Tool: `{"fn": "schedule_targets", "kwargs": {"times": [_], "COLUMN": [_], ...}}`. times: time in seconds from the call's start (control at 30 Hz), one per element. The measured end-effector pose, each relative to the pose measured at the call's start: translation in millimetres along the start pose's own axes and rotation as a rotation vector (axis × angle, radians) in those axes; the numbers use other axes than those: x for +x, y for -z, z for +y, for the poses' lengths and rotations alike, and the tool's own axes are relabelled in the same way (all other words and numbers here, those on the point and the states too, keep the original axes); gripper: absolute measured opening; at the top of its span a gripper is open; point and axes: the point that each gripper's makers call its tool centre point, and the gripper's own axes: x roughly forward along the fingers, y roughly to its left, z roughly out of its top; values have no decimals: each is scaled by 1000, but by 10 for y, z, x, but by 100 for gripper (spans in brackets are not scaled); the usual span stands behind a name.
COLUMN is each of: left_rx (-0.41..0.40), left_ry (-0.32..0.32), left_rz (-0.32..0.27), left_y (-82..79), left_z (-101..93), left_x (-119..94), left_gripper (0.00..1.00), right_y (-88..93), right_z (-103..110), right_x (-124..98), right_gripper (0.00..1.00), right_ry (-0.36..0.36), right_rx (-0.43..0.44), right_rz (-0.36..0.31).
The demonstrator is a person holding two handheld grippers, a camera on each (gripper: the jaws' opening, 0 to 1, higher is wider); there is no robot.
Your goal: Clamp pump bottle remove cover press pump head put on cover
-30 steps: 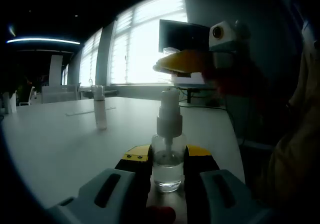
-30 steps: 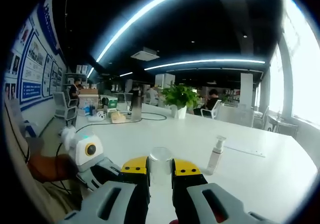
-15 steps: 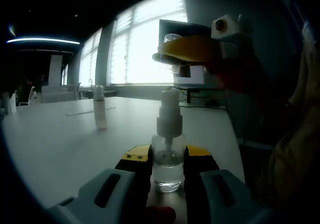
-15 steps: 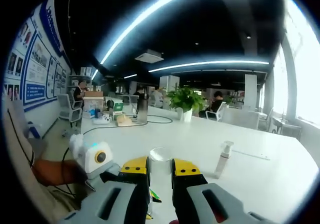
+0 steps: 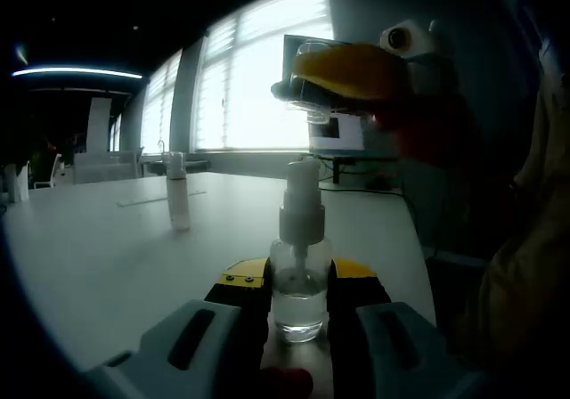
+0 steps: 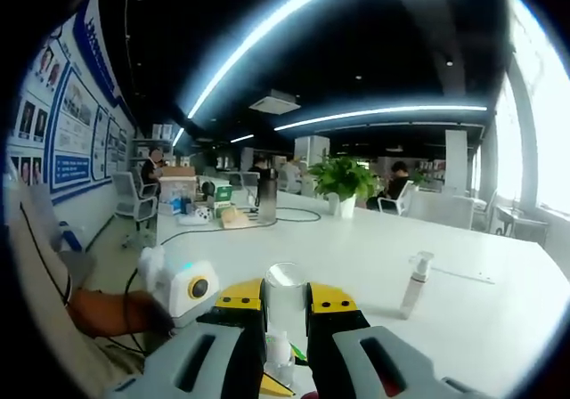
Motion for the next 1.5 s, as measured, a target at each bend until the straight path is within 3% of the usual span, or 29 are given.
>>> {"fn": "schedule_targets", "kwargs": {"times": [1.5], "left_rx": [0], "left_ry": [1], "left_rz": [0], "left_y": [2], "left_z": [-6], "left_x": [6], "left_gripper": [15], "right_y": [359], "right_z": [112], "right_x": [137], "right_gripper": [12], "right_ry": [-30], "right_rx": [-2], "right_rz": [108]}}
